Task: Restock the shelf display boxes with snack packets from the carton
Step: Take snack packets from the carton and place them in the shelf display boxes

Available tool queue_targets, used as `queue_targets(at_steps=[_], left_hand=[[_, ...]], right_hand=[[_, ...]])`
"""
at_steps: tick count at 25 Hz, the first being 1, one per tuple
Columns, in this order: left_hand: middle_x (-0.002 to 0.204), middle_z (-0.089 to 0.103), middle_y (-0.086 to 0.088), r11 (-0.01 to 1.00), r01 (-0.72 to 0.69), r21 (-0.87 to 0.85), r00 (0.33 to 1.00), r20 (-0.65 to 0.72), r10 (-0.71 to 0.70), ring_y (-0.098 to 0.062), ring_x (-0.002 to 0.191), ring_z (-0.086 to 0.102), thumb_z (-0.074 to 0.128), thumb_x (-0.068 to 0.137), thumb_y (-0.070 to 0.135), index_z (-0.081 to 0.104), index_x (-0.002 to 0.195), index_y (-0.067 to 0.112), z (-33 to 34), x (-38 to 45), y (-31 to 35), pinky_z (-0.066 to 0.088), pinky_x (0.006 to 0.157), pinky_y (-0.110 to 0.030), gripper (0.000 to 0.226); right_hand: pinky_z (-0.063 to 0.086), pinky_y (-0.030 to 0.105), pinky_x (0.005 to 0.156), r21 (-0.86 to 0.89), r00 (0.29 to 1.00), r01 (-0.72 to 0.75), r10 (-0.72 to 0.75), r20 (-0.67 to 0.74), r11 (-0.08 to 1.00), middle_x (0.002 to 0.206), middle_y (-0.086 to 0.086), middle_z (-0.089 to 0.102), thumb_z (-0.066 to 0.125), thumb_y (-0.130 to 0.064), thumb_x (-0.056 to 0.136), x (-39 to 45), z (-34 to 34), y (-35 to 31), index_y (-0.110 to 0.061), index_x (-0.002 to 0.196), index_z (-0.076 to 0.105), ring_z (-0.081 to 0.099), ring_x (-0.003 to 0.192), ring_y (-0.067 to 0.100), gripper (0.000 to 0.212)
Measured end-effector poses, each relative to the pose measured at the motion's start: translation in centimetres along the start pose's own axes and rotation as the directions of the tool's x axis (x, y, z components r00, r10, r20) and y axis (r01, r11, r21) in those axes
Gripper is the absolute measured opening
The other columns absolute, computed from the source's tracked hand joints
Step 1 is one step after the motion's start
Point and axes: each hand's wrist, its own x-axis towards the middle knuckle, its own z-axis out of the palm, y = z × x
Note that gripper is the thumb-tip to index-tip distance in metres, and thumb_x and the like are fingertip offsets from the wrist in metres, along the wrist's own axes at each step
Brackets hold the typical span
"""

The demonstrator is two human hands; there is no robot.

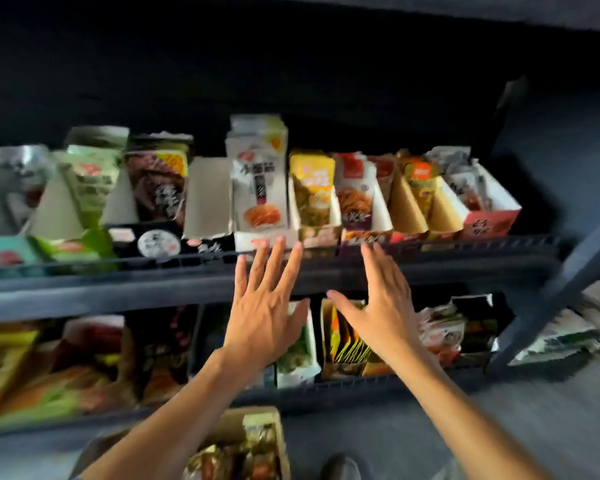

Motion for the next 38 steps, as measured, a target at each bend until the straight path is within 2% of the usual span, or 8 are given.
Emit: queue_targets(at_steps=[5, 9, 12, 14, 20, 24, 31, 38], left_hand=[[0.161, 0.025, -0.013, 0.969, 0.233, -0.085, 0.938, 0.281, -0.202, -0.032, 0.150, 0.020, 0.043, 0.088, 0.044, 0.024, 0.156, 0.020, 0.9, -20.4, -7.1, 0.020, 0.120, -0.051, 0.076], [0.141, 0.055, -0.012, 0.851, 0.525, -0.020, 0.611, 0.705, -0.361, -0.032, 0.128, 0.054, 0.043, 0.084, 0.051, 0.050, 0.141, 0.020, 3.8, -32.3, -13.2, 0.048, 0.102, -0.044, 0.065], [0.133, 0.060, -0.006, 0.771, 0.623, 0.134, 0.303, 0.867, -0.396, -0.027, 0.121, 0.058, 0.049, 0.092, 0.043, 0.055, 0.135, 0.023, 4.9, -38.3, -15.2, 0.047, 0.101, -0.036, 0.048], [0.139, 0.058, -0.005, 0.754, 0.646, 0.119, 0.222, 0.916, -0.334, -0.025, 0.127, 0.055, 0.032, 0.087, 0.058, 0.051, 0.139, 0.026, 6.4, -40.7, -16.0, 0.043, 0.106, -0.036, 0.064], [0.146, 0.049, -0.009, 0.668, 0.742, 0.054, 0.280, 0.881, -0.382, -0.032, 0.133, 0.049, 0.050, 0.092, 0.053, 0.035, 0.149, 0.021, 10.5, -38.9, -15.3, 0.042, 0.110, -0.043, 0.067], [0.155, 0.038, 0.000, 0.677, 0.736, 0.001, 0.323, 0.878, -0.352, -0.026, 0.144, 0.035, 0.022, 0.073, 0.092, 0.029, 0.151, 0.034, 14.4, -39.0, -12.8, 0.033, 0.117, -0.043, 0.098], [0.109, 0.072, 0.006, 0.259, 0.956, -0.138, 0.225, 0.913, -0.341, -0.014, 0.104, 0.067, 0.079, 0.062, 0.066, 0.066, 0.110, 0.029, 17.5, -39.3, -11.8, 0.056, 0.094, -0.037, 0.061], [0.149, 0.042, -0.015, 0.855, 0.519, 0.001, 0.331, 0.922, -0.202, -0.036, 0.140, 0.035, 0.050, 0.095, 0.050, 0.047, 0.142, 0.019, 18.0, -37.7, -9.6, 0.030, 0.115, -0.051, 0.056]], right_hand=[[0.038, 0.033, 0.111, 0.271, 0.939, -0.025, -0.071, 0.335, 0.962, 0.147, 0.004, 0.049, 0.064, -0.050, 0.086, -12.1, 12.3, -7.1, -0.016, 0.141, 0.048, 0.044, 0.137, 0.021, 0.066], [0.044, 0.029, 0.091, 0.052, 0.528, -0.298, 0.120, 0.840, 0.953, 0.128, -0.001, 0.061, 0.065, -0.041, 0.089, -21.2, 19.2, -8.1, -0.027, 0.130, 0.056, 0.056, 0.120, 0.020, 0.044], [0.048, 0.031, 0.090, -0.113, 0.238, -0.111, 0.137, 0.962, 0.987, 0.123, 0.003, 0.064, 0.062, -0.031, 0.091, -26.5, 22.5, -6.9, -0.021, 0.123, 0.061, 0.060, 0.113, 0.022, 0.033], [0.051, 0.034, 0.089, -0.150, 0.134, 0.013, 0.147, 0.980, 0.989, 0.121, 0.004, 0.065, 0.060, -0.026, 0.090, -27.7, 24.0, -6.6, -0.021, 0.119, 0.063, 0.062, 0.112, 0.024, 0.030], [0.047, 0.036, 0.097, -0.140, 0.495, 0.134, 0.056, 0.867, 0.981, 0.131, -0.009, 0.058, 0.047, -0.009, 0.089, -23.9, 26.8, -7.0, -0.033, 0.130, 0.053, 0.051, 0.124, 0.017, 0.048], [0.041, 0.034, 0.101, -0.187, 0.488, 0.169, 0.082, 0.869, 0.968, 0.128, -0.010, 0.060, 0.047, -0.009, 0.088, -23.1, 27.8, -6.0, -0.029, 0.122, 0.060, 0.047, 0.123, 0.018, 0.042], [0.034, 0.034, 0.106, -0.195, 0.454, 0.108, 0.126, 0.882, 0.975, 0.127, -0.005, 0.063, 0.052, -0.009, 0.090, -24.2, 28.6, -5.1, -0.027, 0.122, 0.061, 0.048, 0.124, 0.019, 0.038], [0.040, 0.031, 0.102, -0.161, 0.447, -0.033, 0.159, 0.880, 0.986, 0.125, -0.002, 0.061, 0.051, -0.010, 0.095, -23.9, 27.6, -5.2, -0.026, 0.126, 0.059, 0.048, 0.123, 0.017, 0.036]])
